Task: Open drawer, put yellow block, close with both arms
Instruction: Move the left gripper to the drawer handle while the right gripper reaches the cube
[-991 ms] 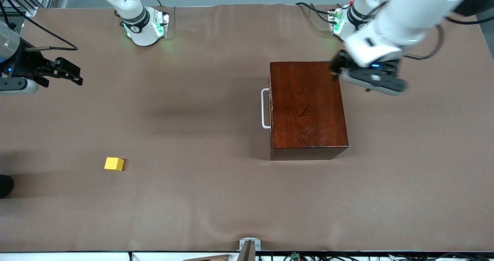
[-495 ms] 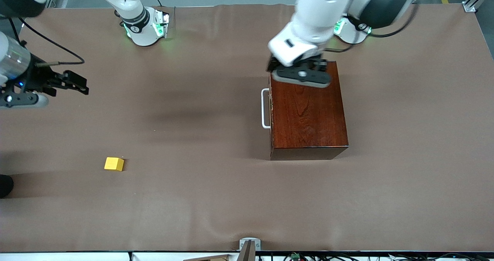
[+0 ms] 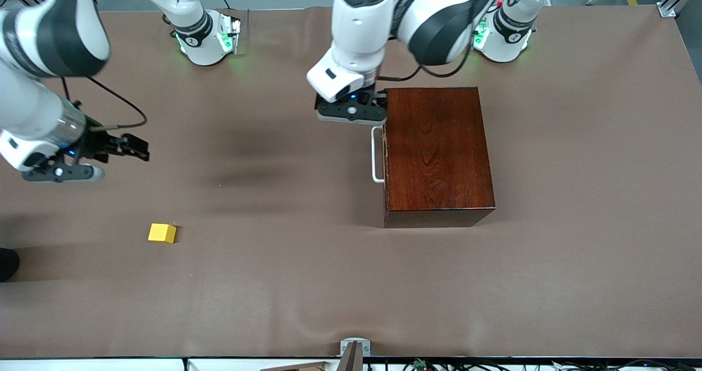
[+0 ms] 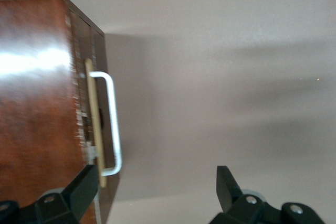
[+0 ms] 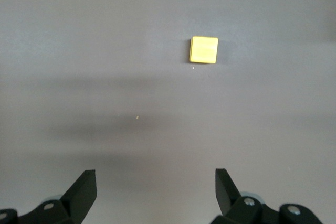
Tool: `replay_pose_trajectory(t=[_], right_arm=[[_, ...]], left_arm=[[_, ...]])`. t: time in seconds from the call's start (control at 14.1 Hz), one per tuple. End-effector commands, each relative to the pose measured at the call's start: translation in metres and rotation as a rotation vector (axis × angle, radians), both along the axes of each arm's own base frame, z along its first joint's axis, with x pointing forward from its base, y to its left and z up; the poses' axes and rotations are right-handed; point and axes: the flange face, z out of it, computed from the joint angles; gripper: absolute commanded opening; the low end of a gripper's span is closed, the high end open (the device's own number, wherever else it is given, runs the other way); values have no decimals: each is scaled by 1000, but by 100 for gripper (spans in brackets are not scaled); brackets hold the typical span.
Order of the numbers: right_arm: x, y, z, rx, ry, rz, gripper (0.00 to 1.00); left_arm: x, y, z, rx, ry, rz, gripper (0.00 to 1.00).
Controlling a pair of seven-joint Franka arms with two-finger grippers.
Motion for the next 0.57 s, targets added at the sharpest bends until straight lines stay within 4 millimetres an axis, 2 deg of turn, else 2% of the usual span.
replay_pose_trajectory(t=[0.0,0.21,0.5], right_arm=[[6,-8,-42,-23,-19,-1,100],[32,-25,-105,-24,27,-24,100],[71,-43,-155,-40,55,-33,100]], left_arm=[[6,-15,-32,11,26,18,100],[5,-19,-66,64,49,3,100],[11,-18,-103,165,15,-35,100]])
